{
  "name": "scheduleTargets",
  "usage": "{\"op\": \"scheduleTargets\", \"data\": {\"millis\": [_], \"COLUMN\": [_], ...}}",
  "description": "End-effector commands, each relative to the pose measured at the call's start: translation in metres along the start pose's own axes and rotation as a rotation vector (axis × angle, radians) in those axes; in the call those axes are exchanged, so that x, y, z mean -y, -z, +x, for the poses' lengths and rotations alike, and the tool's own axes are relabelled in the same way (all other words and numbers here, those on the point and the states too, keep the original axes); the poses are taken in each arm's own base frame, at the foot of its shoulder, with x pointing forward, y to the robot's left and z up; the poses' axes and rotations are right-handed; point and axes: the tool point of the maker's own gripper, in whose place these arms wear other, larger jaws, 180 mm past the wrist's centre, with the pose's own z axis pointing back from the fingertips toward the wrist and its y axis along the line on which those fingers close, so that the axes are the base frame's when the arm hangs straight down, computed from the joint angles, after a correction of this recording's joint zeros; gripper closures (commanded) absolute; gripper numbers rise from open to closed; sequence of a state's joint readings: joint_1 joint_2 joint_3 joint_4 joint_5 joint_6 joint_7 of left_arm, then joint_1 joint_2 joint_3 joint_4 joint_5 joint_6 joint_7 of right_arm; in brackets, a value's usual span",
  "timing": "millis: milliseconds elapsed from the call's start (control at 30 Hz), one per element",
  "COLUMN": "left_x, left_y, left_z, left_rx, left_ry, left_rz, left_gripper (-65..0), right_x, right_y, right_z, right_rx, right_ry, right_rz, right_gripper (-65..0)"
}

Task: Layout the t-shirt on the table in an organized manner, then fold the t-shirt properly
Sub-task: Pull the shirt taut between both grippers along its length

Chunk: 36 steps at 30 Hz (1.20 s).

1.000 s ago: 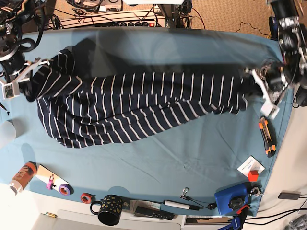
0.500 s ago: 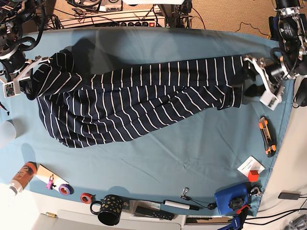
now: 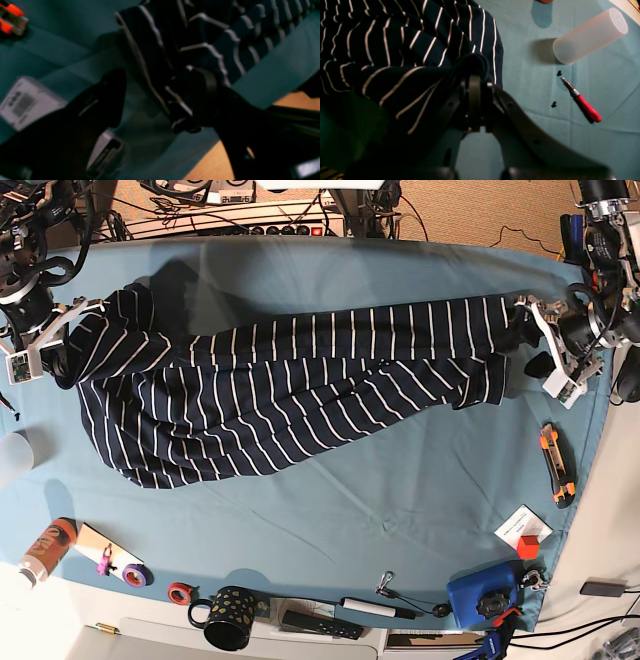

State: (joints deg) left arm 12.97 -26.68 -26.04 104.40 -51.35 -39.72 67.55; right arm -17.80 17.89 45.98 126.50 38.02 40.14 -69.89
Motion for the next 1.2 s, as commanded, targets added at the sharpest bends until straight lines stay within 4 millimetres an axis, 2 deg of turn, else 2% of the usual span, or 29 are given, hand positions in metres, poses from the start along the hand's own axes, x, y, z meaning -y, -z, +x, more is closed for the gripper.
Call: {"op": "scheduleTargets", "data": {"millis": [0,167,600,833,1000,1167], "left_x": [0.002,0.023,0.017,0.028,0.034,0.036], "left_y": [-0.006,-0.007,-0.004,0.003,0.007,0.006], "left_z": [0.013,0.008,0.012,0.004,0.001,-0.006], "left_rx": [0.04,0.008,0.038,0.013,0.017,0.002], "left_ry": [0.02,-0.012,-0.012,-0.017,-0.036,-0.045], "left_rz": [-0.019,-0.136,-0.102,-0.13,-0.144,-0.148], "left_gripper": [-39.9,-39.9,-39.7,-39.5,-32.2,-30.3], "right_x": [0.004,0.004,0.003,0.004,0.004,0.004], "right_y": [-0.004,-0.004,-0.004,-0.004,-0.004,-0.004], "right_z": [0.012,0.012,0.012,0.012,0.013,0.014], "right_rx": [0.039,0.04,0.041,0.043,0.046,0.05], "right_ry": [-0.021,-0.021,-0.021,-0.021,-0.021,-0.021], "right_rz": [-0.011,-0.011,-0.01,-0.01,-0.01,-0.01], "right_gripper": [0.0,0.0,0.0,0.0,0.0,0.0]}}
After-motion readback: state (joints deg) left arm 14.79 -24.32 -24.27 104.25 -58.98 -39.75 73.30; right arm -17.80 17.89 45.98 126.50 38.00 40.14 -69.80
